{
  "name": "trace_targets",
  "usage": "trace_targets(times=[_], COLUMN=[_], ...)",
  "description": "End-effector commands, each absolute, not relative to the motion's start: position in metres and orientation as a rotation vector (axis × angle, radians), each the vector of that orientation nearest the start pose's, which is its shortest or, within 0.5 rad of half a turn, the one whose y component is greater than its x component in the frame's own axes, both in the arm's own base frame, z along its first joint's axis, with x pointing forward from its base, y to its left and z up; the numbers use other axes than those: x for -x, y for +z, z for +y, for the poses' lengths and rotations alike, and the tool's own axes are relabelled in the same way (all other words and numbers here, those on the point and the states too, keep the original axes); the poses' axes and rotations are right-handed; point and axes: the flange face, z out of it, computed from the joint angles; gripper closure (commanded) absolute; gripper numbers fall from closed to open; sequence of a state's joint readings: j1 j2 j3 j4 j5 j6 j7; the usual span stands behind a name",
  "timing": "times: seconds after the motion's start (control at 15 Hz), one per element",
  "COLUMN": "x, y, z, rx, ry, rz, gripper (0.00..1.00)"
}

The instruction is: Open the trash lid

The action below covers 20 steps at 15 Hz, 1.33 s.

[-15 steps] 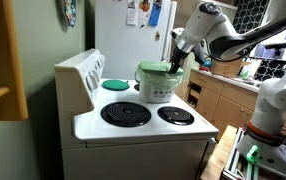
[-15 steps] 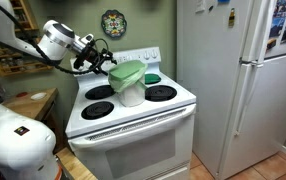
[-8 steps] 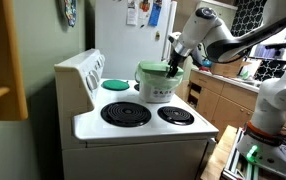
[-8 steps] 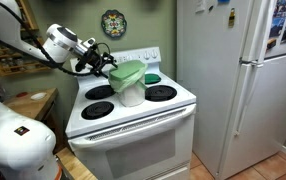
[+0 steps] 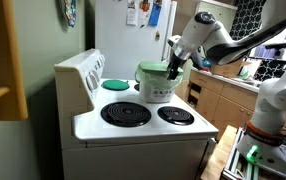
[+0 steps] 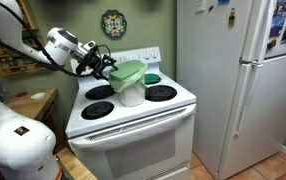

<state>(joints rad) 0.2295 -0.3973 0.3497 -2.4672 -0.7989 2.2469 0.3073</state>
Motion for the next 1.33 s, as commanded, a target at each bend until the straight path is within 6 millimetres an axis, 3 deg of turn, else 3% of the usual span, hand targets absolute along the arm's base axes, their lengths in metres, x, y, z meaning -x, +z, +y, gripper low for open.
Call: trace_targets(times=[0.0, 0.6, 0.87, 1.27], x=[-0.376, -0.376, -0.380, -0.402], y=[0.451, 0.472, 0.495, 0.540], z=[0.226, 0.224, 0.221, 0.204], rx=[-2.199, -2.143, -2.125, -2.097], ry=[0.565, 0.636, 0.692, 0.737], rz=[0.864, 0.810, 0.737, 0.579], gripper=[0.00, 0.00, 0.00, 0.00])
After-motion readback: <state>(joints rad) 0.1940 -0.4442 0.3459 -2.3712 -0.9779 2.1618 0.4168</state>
